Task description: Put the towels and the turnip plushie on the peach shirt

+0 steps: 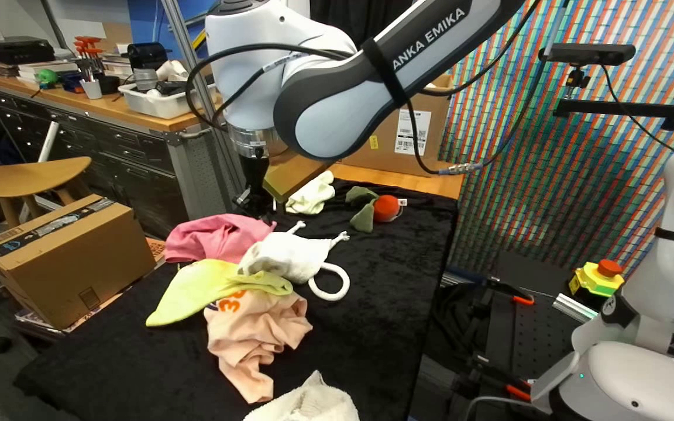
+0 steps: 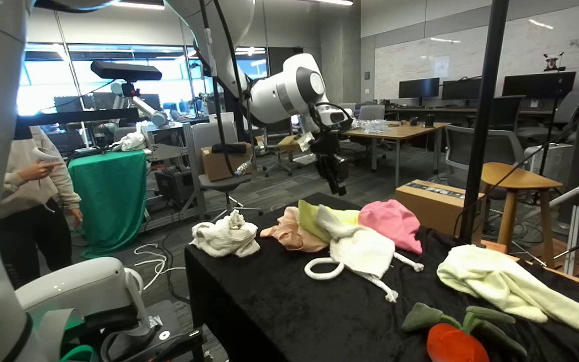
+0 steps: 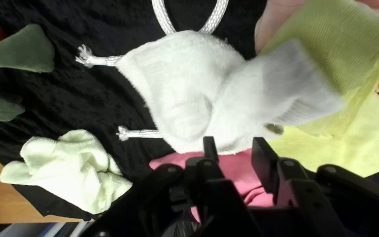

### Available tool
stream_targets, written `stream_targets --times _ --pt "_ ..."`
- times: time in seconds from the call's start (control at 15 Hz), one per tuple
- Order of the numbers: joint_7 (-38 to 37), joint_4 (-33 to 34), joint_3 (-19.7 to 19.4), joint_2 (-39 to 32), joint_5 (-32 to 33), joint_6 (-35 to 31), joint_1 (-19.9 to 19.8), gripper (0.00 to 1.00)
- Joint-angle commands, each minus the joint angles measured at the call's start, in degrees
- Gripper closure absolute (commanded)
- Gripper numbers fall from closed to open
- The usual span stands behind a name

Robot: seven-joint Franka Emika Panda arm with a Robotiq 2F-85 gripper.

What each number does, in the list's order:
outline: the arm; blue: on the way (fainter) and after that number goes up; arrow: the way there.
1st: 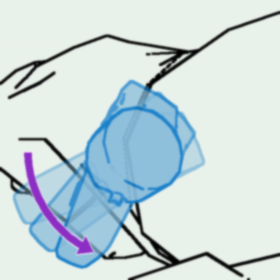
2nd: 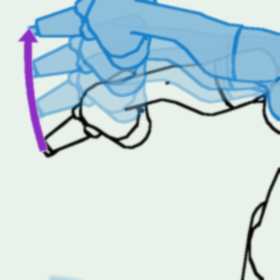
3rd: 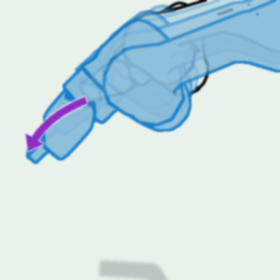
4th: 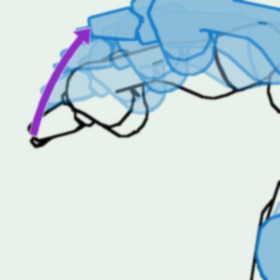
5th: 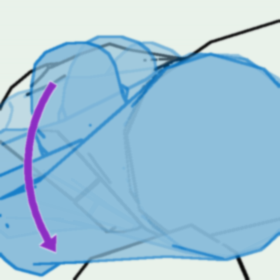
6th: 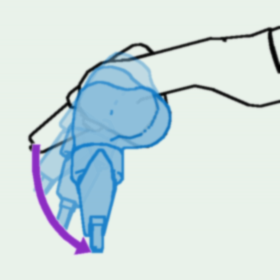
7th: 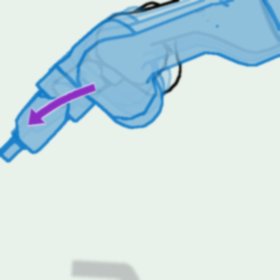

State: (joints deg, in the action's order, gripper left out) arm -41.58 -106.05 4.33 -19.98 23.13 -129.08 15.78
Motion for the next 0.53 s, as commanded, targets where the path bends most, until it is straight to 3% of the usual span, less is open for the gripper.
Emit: stream_targets --times 0.0,0.27,0.47 --pt "3.1 1.2 -0.1 -0.1 -1.4 1.9 0.4 0.32" --pt "2.7 0.4 -0.8 0.0 -1.4 2.4 -0.1 0.04" --pt "2.0 -1.4 -1.9 0.6 -1.9 2.9 -1.1 0.00"
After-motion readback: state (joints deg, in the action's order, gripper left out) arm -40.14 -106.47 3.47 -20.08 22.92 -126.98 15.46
